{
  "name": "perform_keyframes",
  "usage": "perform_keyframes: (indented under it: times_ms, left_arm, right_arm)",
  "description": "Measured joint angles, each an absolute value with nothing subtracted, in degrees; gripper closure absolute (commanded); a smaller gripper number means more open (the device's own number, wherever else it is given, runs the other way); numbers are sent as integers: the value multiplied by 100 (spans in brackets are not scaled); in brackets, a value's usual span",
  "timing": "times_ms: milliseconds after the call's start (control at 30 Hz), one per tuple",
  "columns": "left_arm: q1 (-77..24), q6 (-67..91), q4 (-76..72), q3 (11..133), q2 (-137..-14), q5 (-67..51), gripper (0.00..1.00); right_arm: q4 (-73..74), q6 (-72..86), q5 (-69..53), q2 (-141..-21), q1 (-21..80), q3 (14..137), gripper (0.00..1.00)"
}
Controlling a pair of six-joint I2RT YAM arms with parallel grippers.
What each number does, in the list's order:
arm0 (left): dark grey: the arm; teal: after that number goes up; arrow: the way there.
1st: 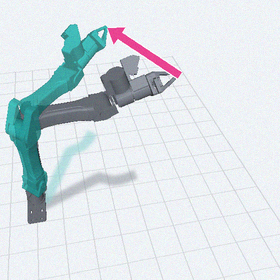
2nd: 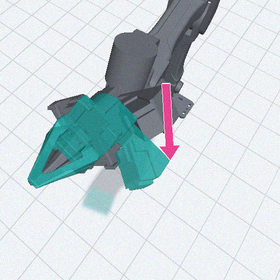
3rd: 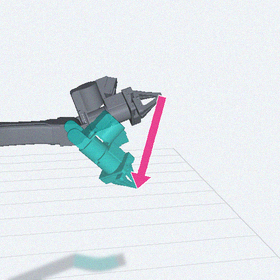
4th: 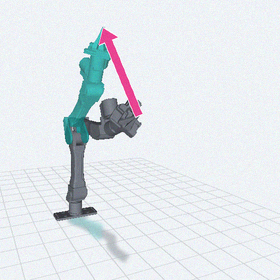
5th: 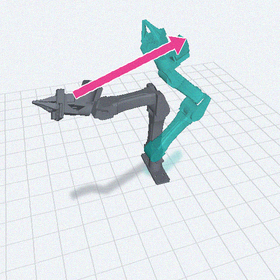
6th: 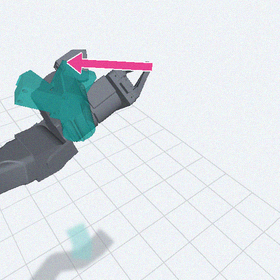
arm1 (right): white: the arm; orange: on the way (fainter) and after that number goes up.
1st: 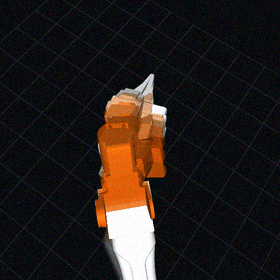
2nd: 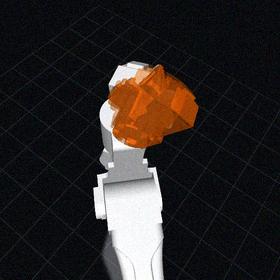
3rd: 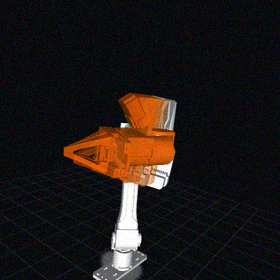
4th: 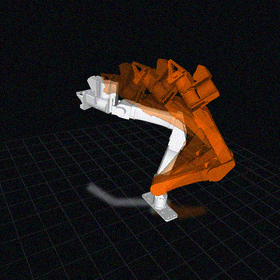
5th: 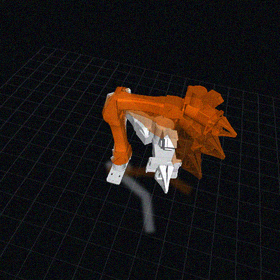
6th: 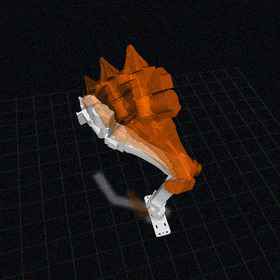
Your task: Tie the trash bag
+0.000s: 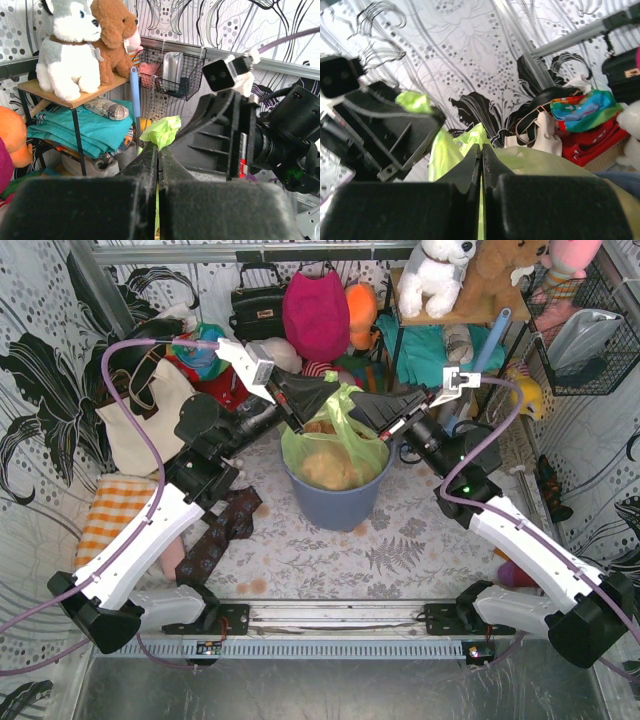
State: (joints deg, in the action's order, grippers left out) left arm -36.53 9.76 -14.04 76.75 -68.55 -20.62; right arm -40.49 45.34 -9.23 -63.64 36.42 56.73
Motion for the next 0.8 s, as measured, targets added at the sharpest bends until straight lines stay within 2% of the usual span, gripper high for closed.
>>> perform_keyframes:
  times_ms: [167, 433, 800]
  left_arm:
    - [-3621, 980, -1347, 7675, -6851, -1986, 100]
    - [-3555, 978, -1157, 7675, -6849, -1811, 100]
    - [-3509, 980, -906, 7679, -6851, -1734, 100]
  right_arm:
    - [-4993, 3999, -1656, -6379, 3642, 5310, 100]
    - [-5614, 3299, -2508, -6379, 3642, 5183, 100]
    - [-4847, 2355, -3588, -6379, 3642, 5452, 100]
